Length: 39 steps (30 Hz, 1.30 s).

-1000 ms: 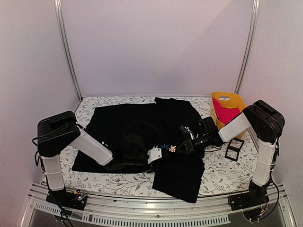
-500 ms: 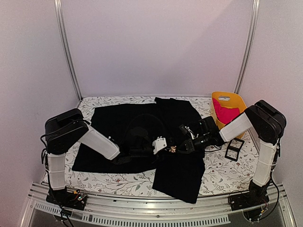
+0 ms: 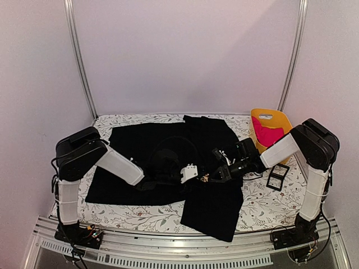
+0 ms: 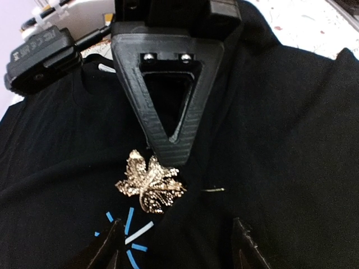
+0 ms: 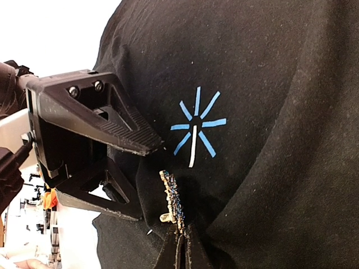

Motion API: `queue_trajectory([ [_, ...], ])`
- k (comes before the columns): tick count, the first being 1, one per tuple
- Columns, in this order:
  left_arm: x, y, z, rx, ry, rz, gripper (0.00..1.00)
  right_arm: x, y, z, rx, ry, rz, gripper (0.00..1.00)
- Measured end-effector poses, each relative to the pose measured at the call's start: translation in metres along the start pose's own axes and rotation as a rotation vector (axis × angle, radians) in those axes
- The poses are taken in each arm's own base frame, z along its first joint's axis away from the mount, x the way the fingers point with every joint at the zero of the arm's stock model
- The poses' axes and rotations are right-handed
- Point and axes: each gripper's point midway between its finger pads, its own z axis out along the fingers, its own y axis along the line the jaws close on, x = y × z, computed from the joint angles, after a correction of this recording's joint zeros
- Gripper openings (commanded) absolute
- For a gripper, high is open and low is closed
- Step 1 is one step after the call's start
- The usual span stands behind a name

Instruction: Pin the brooch onto the clothing

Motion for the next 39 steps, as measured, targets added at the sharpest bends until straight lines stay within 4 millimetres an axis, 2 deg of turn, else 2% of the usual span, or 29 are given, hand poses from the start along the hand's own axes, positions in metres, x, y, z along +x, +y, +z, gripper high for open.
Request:
queue_trajectory([
  [4,-0.007,0.006,0.007,-0.009,-0.019,-0.020,0.63,0.002,0.001,0.000,-0.009,0.009,0.008,0.00],
  [9,0.003,0.003,0.012,0.002,-0.005,-0.047,0.62,0.004,0.003,0.000,-0.019,0.016,0.013,0.00],
  [22,0.001,0.008,0.017,-0.025,-0.028,-0.043,0.62,0.005,0.007,0.000,-0.044,0.026,0.018,0.00],
  [32,0.000,0.009,0.018,-0.018,-0.061,-0.123,0.54,0.006,0.010,-0.001,-0.061,0.035,0.020,0.00],
  [39,-0.005,0.008,0.017,0.004,-0.095,-0.163,0.64,0.009,0.010,-0.001,-0.062,0.045,0.023,0.00],
])
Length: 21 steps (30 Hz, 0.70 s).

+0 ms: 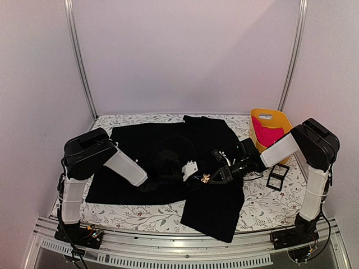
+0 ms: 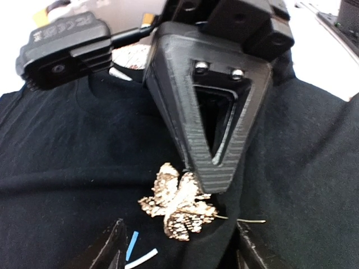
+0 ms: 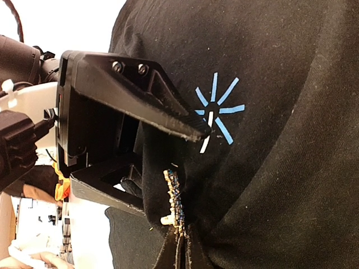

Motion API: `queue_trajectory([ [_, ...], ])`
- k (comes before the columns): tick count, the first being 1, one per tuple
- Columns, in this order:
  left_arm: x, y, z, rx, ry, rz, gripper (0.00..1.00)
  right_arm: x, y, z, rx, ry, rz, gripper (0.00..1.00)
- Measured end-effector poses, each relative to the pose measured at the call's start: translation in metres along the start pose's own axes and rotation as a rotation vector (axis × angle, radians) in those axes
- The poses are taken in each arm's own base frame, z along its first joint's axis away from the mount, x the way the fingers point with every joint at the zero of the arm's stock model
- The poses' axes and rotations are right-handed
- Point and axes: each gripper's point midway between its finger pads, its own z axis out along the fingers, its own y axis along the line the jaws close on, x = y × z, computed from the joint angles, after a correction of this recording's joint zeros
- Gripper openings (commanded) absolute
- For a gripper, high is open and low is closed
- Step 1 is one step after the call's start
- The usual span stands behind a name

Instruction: Pin the brooch onto the clothing

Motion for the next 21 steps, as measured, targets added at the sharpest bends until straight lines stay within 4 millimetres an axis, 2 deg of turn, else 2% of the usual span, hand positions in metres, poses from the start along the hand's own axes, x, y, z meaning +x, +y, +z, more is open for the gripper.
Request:
queue_trajectory([
  [7,0.000,-0.005,0.001,0.025,-0.020,0.008,0.62,0.000,0.000,0.000,-0.002,0.001,-0.003,0.00],
  [9,0.001,-0.007,0.002,0.038,-0.023,0.000,0.60,0.000,0.000,0.000,-0.001,0.002,-0.002,0.00],
  [12,0.000,-0.010,0.002,0.068,-0.036,-0.030,0.51,0.001,0.000,0.000,-0.001,0.002,-0.003,0.00],
  [21,-0.009,-0.015,-0.001,0.131,-0.086,-0.105,0.46,0.001,0.000,0.000,0.002,0.002,-0.024,0.00],
])
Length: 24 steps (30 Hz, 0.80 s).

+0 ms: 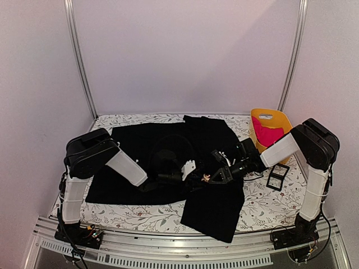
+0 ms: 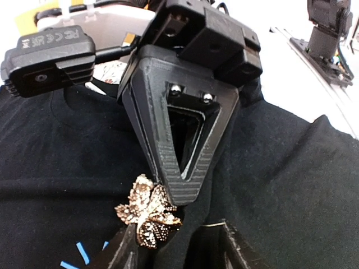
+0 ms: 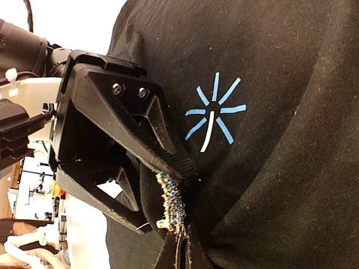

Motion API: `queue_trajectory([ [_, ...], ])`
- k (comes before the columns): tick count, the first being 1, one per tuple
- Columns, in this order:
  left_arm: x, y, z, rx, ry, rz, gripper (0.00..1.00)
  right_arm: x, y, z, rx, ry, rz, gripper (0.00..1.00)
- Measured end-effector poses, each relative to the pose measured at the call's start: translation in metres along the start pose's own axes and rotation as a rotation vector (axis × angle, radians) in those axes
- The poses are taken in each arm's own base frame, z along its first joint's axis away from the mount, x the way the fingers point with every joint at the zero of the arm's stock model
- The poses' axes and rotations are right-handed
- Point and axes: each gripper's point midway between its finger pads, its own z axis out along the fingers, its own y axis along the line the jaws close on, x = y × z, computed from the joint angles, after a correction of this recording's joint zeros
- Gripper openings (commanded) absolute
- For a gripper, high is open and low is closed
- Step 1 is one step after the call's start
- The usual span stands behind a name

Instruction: Pin the brooch onto the clothing

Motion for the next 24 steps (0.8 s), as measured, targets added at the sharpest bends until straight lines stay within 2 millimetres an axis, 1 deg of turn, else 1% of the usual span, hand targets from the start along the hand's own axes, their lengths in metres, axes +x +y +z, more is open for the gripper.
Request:
queue_trajectory([
  [5,-0.0017,0.0008,-0.0009,0.006,-0.009,-0.026,0.37,0.0007,-0.0003,0.0000,0.001,0.002,-0.013,0.00],
  [8,-0.0015,0.0030,-0.0020,0.005,-0.011,-0.038,0.36,0.0007,0.0000,0.0000,0.000,0.003,-0.023,0.00],
  [15,-0.0033,0.0039,-0.0038,0.017,-0.022,-0.059,0.29,-0.0006,0.0014,0.0000,-0.006,0.003,-0.046,0.00],
  [19,-0.0044,0.0054,-0.0041,0.015,-0.027,-0.067,0.29,-0.0029,0.0037,0.0000,-0.016,0.005,-0.059,0.00],
  [24,-0.0045,0.0081,-0.0051,0.010,-0.029,-0.073,0.23,-0.0042,0.0045,0.0008,-0.025,0.006,-0.069,0.00],
])
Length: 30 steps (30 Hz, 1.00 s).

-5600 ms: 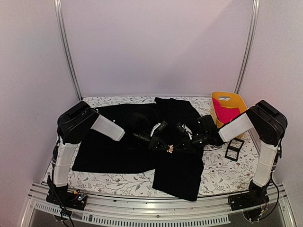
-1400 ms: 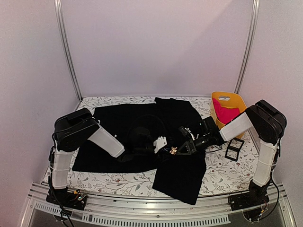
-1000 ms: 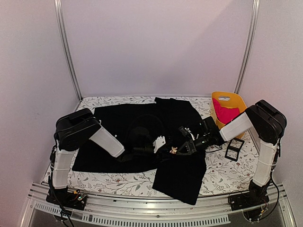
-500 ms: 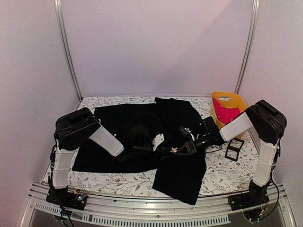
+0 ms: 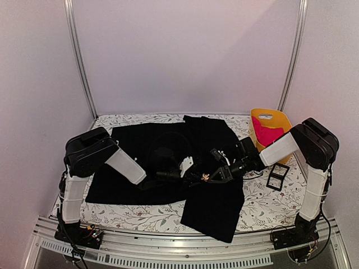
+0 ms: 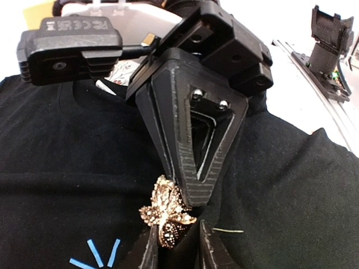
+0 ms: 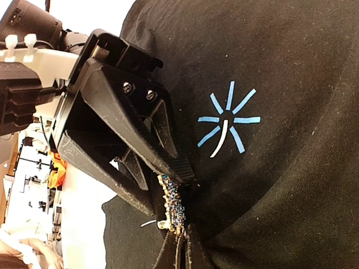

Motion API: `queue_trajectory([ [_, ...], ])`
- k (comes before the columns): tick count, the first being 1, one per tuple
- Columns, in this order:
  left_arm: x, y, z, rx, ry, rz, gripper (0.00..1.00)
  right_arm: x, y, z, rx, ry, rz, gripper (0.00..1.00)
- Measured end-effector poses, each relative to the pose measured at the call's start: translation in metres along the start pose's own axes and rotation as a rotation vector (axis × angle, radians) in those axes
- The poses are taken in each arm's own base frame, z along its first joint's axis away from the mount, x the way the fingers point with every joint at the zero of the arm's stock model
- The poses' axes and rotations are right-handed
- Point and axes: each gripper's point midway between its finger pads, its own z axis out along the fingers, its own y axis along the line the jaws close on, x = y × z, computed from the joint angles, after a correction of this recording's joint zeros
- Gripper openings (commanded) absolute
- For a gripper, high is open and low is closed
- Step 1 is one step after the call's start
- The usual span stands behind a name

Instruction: Pin the brooch onto the clothing

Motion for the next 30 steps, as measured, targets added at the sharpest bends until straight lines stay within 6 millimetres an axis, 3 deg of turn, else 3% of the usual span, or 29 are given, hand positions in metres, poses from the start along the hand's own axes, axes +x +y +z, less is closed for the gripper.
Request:
queue_trajectory([
  [7,-0.002,0.001,0.000,0.010,-0.005,-0.011,0.00,0.002,0.000,0.001,-0.011,0.006,-0.001,0.00],
  [14,-0.002,-0.001,-0.001,0.040,-0.011,-0.051,0.00,0.003,0.001,0.002,-0.014,0.011,-0.023,0.00],
  [20,0.000,-0.002,-0.001,0.045,-0.005,-0.087,0.00,0.004,-0.001,0.003,0.000,0.014,-0.022,0.23],
  [30,0.006,-0.001,-0.002,0.039,0.020,-0.157,0.00,-0.011,0.003,-0.006,0.061,-0.025,-0.096,0.29],
])
